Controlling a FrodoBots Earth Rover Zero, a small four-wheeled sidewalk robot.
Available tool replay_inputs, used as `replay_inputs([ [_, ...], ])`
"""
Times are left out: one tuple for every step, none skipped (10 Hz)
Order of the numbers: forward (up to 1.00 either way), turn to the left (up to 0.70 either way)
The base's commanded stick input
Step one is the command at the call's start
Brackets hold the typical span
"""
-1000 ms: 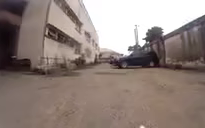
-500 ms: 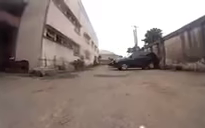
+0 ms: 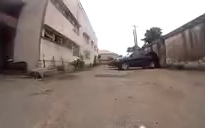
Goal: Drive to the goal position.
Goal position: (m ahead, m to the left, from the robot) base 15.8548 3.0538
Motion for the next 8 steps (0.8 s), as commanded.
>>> replay_inputs([
  [0.3,0.0],
  [0.3,0.0],
  [0.3,0.0],
  [0.3,0.0],
  [0.3,0.0],
  [0.3,0.0],
  [0.3,0.0],
  [0.3,0.0],
])
